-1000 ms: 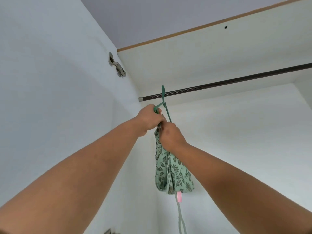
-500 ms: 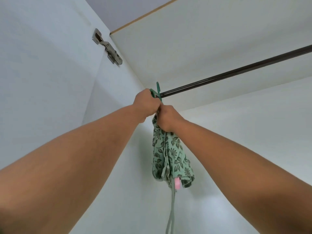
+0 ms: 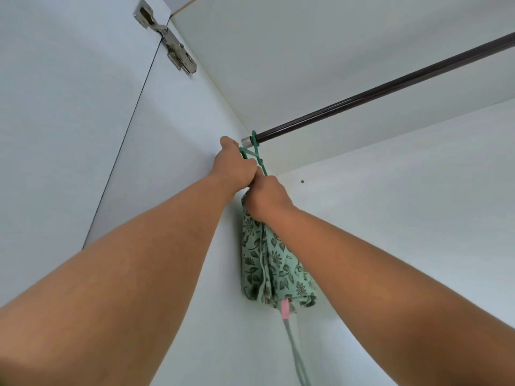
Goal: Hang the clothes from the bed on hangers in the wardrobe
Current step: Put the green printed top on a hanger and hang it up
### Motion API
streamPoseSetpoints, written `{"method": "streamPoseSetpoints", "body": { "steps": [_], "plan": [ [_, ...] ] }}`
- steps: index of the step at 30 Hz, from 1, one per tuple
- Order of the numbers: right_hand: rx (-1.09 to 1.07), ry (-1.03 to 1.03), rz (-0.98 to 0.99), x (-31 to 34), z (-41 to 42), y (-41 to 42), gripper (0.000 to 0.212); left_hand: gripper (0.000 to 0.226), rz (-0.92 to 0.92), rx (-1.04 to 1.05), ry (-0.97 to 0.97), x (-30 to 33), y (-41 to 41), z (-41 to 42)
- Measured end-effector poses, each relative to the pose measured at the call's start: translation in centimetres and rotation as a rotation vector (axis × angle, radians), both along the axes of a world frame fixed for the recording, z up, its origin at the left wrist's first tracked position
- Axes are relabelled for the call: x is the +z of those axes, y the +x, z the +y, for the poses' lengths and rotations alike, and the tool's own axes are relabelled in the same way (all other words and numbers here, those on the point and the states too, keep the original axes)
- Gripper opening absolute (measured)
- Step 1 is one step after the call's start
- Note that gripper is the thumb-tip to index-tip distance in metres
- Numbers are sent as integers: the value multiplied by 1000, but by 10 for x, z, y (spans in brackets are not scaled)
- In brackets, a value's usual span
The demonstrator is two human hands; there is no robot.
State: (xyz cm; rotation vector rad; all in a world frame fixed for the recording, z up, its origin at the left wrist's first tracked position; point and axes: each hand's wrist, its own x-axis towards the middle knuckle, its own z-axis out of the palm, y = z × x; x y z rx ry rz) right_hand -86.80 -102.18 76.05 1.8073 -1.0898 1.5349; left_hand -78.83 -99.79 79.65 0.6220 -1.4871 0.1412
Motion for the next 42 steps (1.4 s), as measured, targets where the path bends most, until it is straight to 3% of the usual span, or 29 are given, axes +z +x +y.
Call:
{"method": "streamPoseSetpoints", "body": {
  "steps": [8,14,20,27,34,42],
  "plan": [
    [57,20,-52,-25,16,27,32,35,46,218,-46,-13,18,11],
    [-34,122,-41,-57,23,34,79,62,35,349,-82,-36,22,22],
    [-65,192,-50,-96,29,34,94,67,-35,408,2,-73,25,40],
    [-40,189,-73,-151,48,32,85,62,-240,508,21,-156,33,64],
    [-118,160,-59,-226,92,42,64,56,-321,620,85,-245,44,101],
    [-72,246,-173,-315,206,54,62,62,-552,705,109,-327,76,222]
  ]
}}
